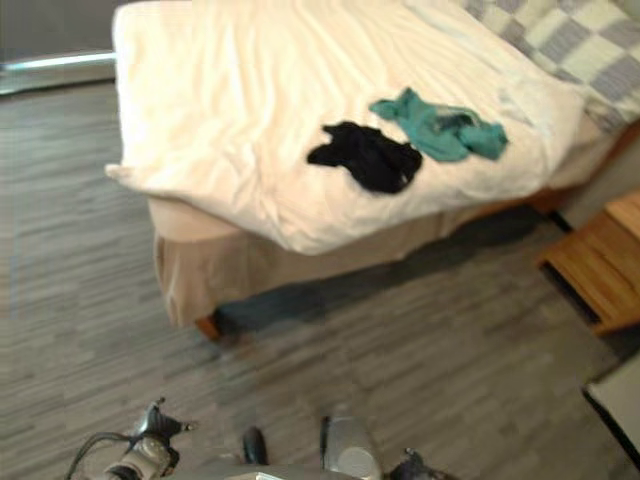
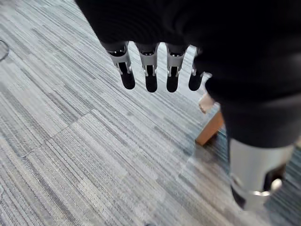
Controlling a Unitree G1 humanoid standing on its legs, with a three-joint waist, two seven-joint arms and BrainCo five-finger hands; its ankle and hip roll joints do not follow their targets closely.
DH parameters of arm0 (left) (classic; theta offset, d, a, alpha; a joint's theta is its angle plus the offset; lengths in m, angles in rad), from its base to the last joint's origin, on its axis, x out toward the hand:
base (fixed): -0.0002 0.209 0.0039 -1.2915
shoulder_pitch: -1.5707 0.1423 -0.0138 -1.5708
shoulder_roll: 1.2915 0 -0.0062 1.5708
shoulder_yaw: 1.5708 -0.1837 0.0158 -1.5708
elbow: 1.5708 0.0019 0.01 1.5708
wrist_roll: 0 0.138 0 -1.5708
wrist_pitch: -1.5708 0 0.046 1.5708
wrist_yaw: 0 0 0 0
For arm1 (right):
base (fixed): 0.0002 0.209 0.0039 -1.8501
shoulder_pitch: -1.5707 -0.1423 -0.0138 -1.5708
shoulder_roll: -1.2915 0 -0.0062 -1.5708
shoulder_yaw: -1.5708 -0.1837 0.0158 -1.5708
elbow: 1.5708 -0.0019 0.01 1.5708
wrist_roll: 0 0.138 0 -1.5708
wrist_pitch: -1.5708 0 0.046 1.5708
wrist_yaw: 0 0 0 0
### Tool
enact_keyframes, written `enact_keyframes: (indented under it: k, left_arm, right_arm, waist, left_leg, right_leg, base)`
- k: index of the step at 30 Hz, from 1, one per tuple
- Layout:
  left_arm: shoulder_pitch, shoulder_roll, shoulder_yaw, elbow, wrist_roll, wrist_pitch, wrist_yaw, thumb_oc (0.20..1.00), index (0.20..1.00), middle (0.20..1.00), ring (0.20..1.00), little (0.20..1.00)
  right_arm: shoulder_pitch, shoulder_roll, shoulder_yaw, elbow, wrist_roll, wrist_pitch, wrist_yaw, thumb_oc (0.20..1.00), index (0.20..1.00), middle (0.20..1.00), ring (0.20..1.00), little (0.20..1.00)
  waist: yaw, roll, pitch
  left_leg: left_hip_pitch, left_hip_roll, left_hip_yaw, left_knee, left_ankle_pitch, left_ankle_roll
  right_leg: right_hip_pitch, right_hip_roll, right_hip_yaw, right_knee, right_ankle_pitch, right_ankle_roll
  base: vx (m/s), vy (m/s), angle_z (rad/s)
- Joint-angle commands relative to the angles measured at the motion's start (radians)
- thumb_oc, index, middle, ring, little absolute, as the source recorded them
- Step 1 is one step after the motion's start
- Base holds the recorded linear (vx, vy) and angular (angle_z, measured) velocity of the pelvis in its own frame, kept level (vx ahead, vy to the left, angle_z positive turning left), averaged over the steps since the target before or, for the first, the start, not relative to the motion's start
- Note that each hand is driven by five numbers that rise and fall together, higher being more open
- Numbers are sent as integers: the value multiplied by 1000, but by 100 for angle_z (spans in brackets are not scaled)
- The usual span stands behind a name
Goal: Tidy up the quilt and then pick up the clothes from the bed and put them into the laundry hamper.
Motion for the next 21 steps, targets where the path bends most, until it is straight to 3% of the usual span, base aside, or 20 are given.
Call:
enact_keyframes:
  k: [1, 3, 4, 5, 7, 8, 9, 11, 14, 17, 18, 20, 21]
  left_arm:
    - [-1, 39, 15, 9, 36, 12, 1, 1000, 1000, 1000, 1000, 1000]
    - [5, 31, 30, -2, 9, 3, 11, 1000, 1000, 1000, 1000, 1000]
    - [5, 31, 30, -2, 9, 3, 11, 1000, 1000, 1000, 1000, 1000]
    - [-7, 20, 36, -25, -44, -8, 33, 1000, 1000, 1000, 1000, 1000]
    - [-9, 12, 45, -37, -80, -12, 48, 1000, 1000, 1000, 1000, 1000]
    - [-4, -8, 62, -56, -123, -29, 53, 1000, 1000, 1000, 1000, 1000]
    - [-4, -8, 62, -56, -123, -29, 53, 1000, 1000, 1000, 1000, 1000]
    - [1, -14, 88, -85, -183, -52, 60, 1000, 1000, 1000, 1000, 1000]
    - [9, -4, 98, -104, -206, -65, 58, 1000, 1000, 1000, 1000, 1000]
    - [27, 73, 111, -420, -228, -127, 92, 1000, 1000, 1000, 1000, 1000]
    - [28, 73, 111, -421, -228, -127, 92, 1000, 1000, 1000, 1000, 1000]
    - [31, 141, 116, -574, -190, -144, 122, 1000, 1000, 1000, 1000, 1000]
    - [31, 179, 132, -660, -169, -157, 143, 1000, 1000, 1000, 1000, 1000]
  right_arm:
    - [-37, -44, -11, 10, -19, 13, 6, 1000, 1000, 1000, 1000, 1000]
    - [-47, -63, 6, 5, -45, 14, 5, 1000, 1000, 1000, 1000, 1000]
    - [-48, -62, 6, 5, -45, 14, 5, 1000, 1000, 1000, 1000, 1000]
    - [-55, -79, 9, 0, -45, 11, -6, 1000, 1000, 1000, 1000, 1000]
    - [-54, -86, 5, -1, -40, 11, -15, 1000, 1000, 1000, 1000, 1000]
    - [-50, -90, 10, 12, -46, 15, -8, 1000, 1000, 1000, 1000, 1000]
    - [-50, -90, 10, 12, -46, 15, -8, 1000, 1000, 1000, 1000, 1000]
    - [-38, -90, 7, 17, -30, 8, 13, 1000, 1000, 1000, 1000, 1000]
    - [-9, -88, -37, 22, 29, 1, 42, 1000, 1000, 1000, 1000, 1000]
    - [21, -82, -136, -8, 106, -9, 7, 1000, 1000, 1000, 1000, 1000]
    - [21, -82, -136, -9, 105, -9, 7, 1000, 1000, 1000, 1000, 1000]
    - [23, -74, -140, -33, 121, -21, 2, 1000, 1000, 1000, 1000, 1000]
    - [31, -67, -143, -45, 129, -28, -4, 1000, 1000, 1000, 1000, 1000]
  waist:
    - [-2, -31, 55]
    - [-2, -19, 62]
    - [-3, -19, 59]
    - [1, -27, 85]
    - [-1, -31, 91]
    - [0, -16, 74]
    - [0, -16, 75]
    - [8, 14, 33]
    - [0, 21, 4]
    - [-1, -7, 6]
    - [1, -7, 3]
    - [9, -17, 24]
    - [9, -16, 35]
  left_leg:
    - [-9, 59, -24, 54, -48, -141]
    - [-55, 64, -58, 188, -78, -154]
    - [-61, 64, -58, 190, -77, -155]
    - [-178, 73, -73, 379, -58, -180]
    - [-212, 93, -51, 408, -44, -186]
    - [-185, 140, 13, 295, -16, -194]
    - [-184, 140, 13, 293, -16, -194]
    - [-163, 186, 30, 123, 63, -219]
    - [-140, 186, 28, 74, 68, -216]
    - [-106, 136, 43, 45, 43, -195]
    - [-110, 137, 45, 45, 44, -195]
    - [-93, 117, 44, 29, 37, -175]
    - [-80, 116, 41, 13, 31, -171]
  right_leg:
    - [163, 9, 26, -204, 182, 2]
    - [179, 3, 16, -189, 174, -15]
    - [176, 3, 16, -190, 176, -15]
    - [195, -15, -20, -184, 161, -48]
    - [212, -24, -49, -192, 150, -59]
    - [251, -38, -98, -235, 140, -44]
    - [252, -38, -98, -236, 140, -44]
    - [279, -53, -137, -258, 141, -20]
    - [306, -68, -153, -257, 131, -3]
    - [287, -125, -142, -157, 162, 32]
    - [284, -124, -140, -158, 164, 31]
    - [233, -131, -116, -45, 219, 41]
    - [204, -114, -102, -6, 210, 38]
  base:
    - [267, -243, 92]
    - [175, -222, 81]
    - [21, -199, 53]
    - [-51, -144, 46]
    - [8, -60, 92]
    - [70, 60, 108]
    - [212, 189, 93]
    - [211, 198, 37]
    - [232, 225, 19]
    - [175, 312, 0]
    - [69, 172, 6]
    - [69, 147, 18]
    - [98, 111, 11]
